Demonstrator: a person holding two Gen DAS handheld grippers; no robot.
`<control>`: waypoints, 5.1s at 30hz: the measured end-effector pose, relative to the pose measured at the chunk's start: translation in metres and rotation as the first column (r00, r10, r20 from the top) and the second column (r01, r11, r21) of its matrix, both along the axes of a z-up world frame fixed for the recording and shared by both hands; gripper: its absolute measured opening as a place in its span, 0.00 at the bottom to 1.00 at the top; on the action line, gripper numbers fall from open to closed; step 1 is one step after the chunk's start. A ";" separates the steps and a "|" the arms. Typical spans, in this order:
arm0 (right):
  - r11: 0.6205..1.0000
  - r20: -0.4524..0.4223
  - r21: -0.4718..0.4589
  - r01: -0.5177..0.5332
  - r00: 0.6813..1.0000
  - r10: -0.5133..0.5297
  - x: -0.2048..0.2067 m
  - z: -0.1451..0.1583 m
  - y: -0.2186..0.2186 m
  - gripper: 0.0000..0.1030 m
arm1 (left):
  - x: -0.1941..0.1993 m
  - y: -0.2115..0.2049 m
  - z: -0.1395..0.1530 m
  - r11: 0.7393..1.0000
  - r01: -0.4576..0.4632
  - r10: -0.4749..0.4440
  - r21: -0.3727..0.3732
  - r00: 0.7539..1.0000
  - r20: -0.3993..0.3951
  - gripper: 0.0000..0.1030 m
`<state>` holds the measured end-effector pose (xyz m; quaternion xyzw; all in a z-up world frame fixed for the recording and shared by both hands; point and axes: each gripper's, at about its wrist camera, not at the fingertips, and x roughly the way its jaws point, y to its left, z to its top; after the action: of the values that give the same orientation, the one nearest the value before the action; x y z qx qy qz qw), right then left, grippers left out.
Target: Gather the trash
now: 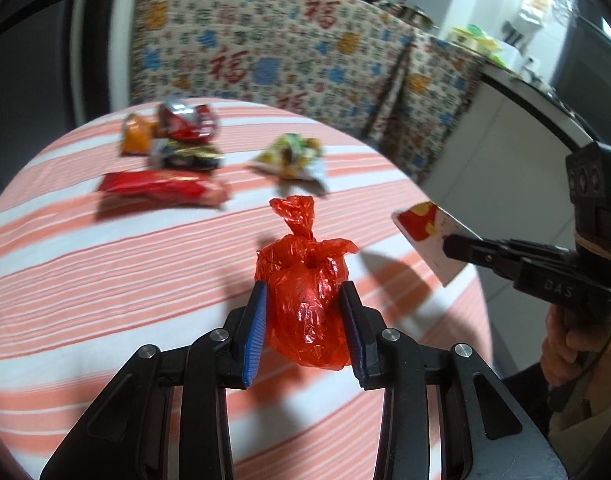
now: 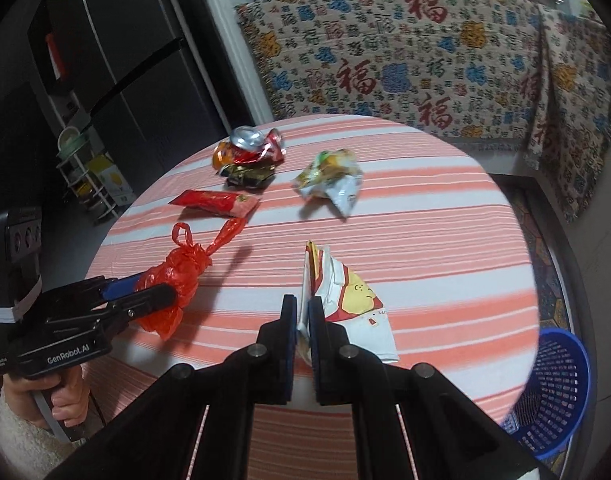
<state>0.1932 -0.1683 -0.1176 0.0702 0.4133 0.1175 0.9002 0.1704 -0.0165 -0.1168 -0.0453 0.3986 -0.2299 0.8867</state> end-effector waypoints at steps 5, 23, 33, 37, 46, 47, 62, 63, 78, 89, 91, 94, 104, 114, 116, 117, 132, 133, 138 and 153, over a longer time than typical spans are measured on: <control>0.997 0.004 0.031 0.072 0.997 -0.072 -0.009 0.007 -0.040 0.06 | 0.000 -0.041 0.008 0.996 0.083 -0.083 -0.011 0.997 0.002 0.34; 0.864 -0.037 0.052 0.500 0.866 -0.499 -0.061 -0.001 -0.254 0.06 | 0.011 -0.269 0.010 0.896 0.443 -0.444 -0.018 0.895 -0.034 0.34; 0.771 -0.094 0.096 0.630 0.777 -0.623 -0.077 -0.040 -0.327 0.06 | 0.022 -0.362 -0.030 0.877 0.481 -0.480 -0.013 0.873 -0.089 0.34; 0.757 -0.103 0.087 0.648 0.762 -0.640 -0.073 -0.052 -0.341 0.06 | 0.028 -0.382 -0.048 0.876 0.483 -0.481 -0.015 0.870 -0.108 0.34; 0.723 -0.146 0.078 0.686 0.725 -0.673 -0.072 -0.072 -0.369 0.08 | 0.034 -0.413 -0.078 0.859 0.512 -0.506 0.019 0.854 -0.119 0.37; 0.718 -0.150 0.084 0.691 0.721 -0.676 -0.072 -0.074 -0.371 0.10 | 0.035 -0.416 -0.081 0.859 0.511 -0.505 0.029 0.855 -0.119 0.41; 0.689 -0.019 0.040 0.724 0.690 -0.724 -0.075 -0.046 -0.364 0.41 | 0.033 -0.385 -0.039 0.897 0.441 -0.440 0.014 0.897 -0.040 0.77; 0.695 0.008 0.024 0.719 0.695 -0.719 -0.074 -0.040 -0.358 0.42 | 0.031 -0.375 -0.030 0.903 0.430 -0.429 0.014 0.903 -0.022 0.80; 0.916 0.163 -0.112 0.386 0.916 -0.366 -0.036 -0.012 -0.167 0.61 | 0.035 -0.126 -0.012 0.956 -0.019 -0.004 0.292 0.997 0.078 0.91; 0.977 -0.061 -0.204 0.054 0.996 -0.067 0.046 -0.057 0.014 0.61 | 0.058 0.012 -0.040 0.893 -0.303 0.312 0.332 0.950 0.026 0.91; 0.964 -0.047 -0.258 0.061 0.996 -0.076 0.057 -0.061 0.024 0.63 | 0.060 0.025 -0.046 0.885 -0.315 0.334 0.342 0.943 0.003 0.91; 0.964 -0.053 -0.252 0.083 0.994 -0.099 0.073 -0.061 0.029 0.68 | 0.061 0.041 -0.055 0.894 -0.327 0.360 0.305 0.931 -0.058 0.99; 0.961 -0.040 -0.247 0.127 0.989 -0.141 0.094 -0.067 0.029 0.82 | 0.079 0.077 -0.053 0.937 -0.154 0.181 0.315 0.982 -0.060 1.00; 0.961 -0.041 -0.248 0.126 0.989 -0.140 0.093 -0.068 0.030 0.83 | 0.135 0.114 0.008 0.984 0.138 -0.146 0.115 0.987 0.062 0.99; 0.960 -0.041 -0.249 0.126 0.989 -0.140 0.094 -0.068 0.030 0.83 | 0.152 0.094 0.006 0.968 0.225 -0.230 0.110 0.972 0.039 0.99; 0.961 -0.041 -0.248 0.126 0.989 -0.140 0.094 -0.068 0.030 0.83 | 0.156 0.088 0.002 0.959 0.258 -0.262 0.118 0.965 0.019 0.99; 0.961 -0.041 -0.247 0.127 0.989 -0.141 0.094 -0.069 0.029 0.83 | 0.118 0.035 -0.038 0.902 0.397 -0.385 0.168 0.917 -0.099 0.90; 0.961 -0.041 -0.247 0.127 0.989 -0.141 0.094 -0.069 0.029 0.83 | 0.123 0.035 -0.042 0.925 0.351 -0.336 0.148 0.935 -0.115 0.90; 0.964 -0.035 -0.234 0.128 0.990 -0.140 0.093 -0.068 0.026 0.85 | 0.115 0.026 -0.043 0.956 0.241 -0.232 0.167 0.970 -0.073 0.56; 0.994 0.002 0.059 0.095 0.995 -0.095 0.148 -0.024 0.025 0.88 | 0.053 0.056 -0.049 0.988 -0.055 0.063 0.146 0.997 -0.050 0.19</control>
<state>0.3414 -0.1434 -0.1419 0.1157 0.4037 0.0869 0.9034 0.2230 0.0392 -0.1653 0.0008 0.4367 -0.1727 0.8829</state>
